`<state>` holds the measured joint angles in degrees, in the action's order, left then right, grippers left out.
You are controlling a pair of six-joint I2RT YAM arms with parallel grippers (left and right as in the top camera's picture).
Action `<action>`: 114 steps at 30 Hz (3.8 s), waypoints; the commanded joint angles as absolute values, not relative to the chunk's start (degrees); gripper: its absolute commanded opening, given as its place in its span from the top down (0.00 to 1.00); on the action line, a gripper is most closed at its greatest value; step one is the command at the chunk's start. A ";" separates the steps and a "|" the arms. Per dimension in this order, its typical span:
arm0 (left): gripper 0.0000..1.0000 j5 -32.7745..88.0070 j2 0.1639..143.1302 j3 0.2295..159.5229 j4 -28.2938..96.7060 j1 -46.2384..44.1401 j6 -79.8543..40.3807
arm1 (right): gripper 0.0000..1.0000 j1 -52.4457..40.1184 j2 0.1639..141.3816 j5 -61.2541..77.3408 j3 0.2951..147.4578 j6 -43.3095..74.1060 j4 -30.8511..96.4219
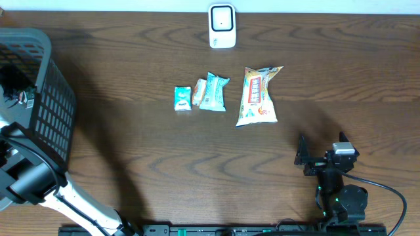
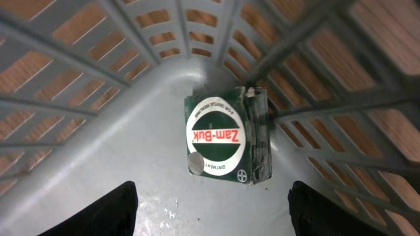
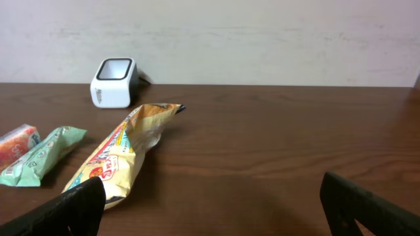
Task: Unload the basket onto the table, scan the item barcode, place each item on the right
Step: 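Reach the left gripper into the basket toward the green Zam-Buk box, then lower the left gripper onto the green Zam-Buk box and close it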
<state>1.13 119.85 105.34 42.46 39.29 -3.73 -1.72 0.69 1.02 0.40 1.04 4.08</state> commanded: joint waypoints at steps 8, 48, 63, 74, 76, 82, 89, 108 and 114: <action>0.27 0.36 120.57 100.71 37.87 36.58 6.83 | 0.01 -2.02 0.40 0.78 0.32 1.65 4.32; 0.28 -0.64 126.13 93.86 23.77 38.68 5.30 | 0.01 -2.02 0.40 0.78 0.32 1.65 4.32; 0.33 -9.56 125.69 93.86 25.23 38.72 1.37 | 0.01 -2.02 0.40 0.78 0.32 1.65 4.29; 0.34 -2.50 126.04 93.86 30.33 38.83 -4.38 | 0.01 -2.02 0.51 0.75 0.32 1.65 4.32; 0.38 -8.73 125.80 93.86 33.10 38.83 -7.55 | 0.01 -2.02 0.51 0.78 0.32 1.65 4.32; 0.38 -19.68 122.13 93.86 37.45 38.83 -13.89 | 0.01 -2.02 0.54 0.78 0.32 1.65 4.32; 0.37 -4.86 117.19 93.86 34.00 38.83 -13.85 | 0.00 -2.02 0.54 0.78 0.32 1.65 4.32; 0.36 -13.63 123.28 93.86 32.05 39.03 -12.78 | 0.01 -2.02 0.54 0.78 0.32 1.65 4.32; 0.36 -11.66 124.40 93.86 32.03 39.38 -12.78 | 0.01 -2.02 0.54 0.78 0.32 1.65 4.32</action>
<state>-10.81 122.65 94.19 32.08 38.98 -13.10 -1.72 0.69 1.02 0.40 1.04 4.08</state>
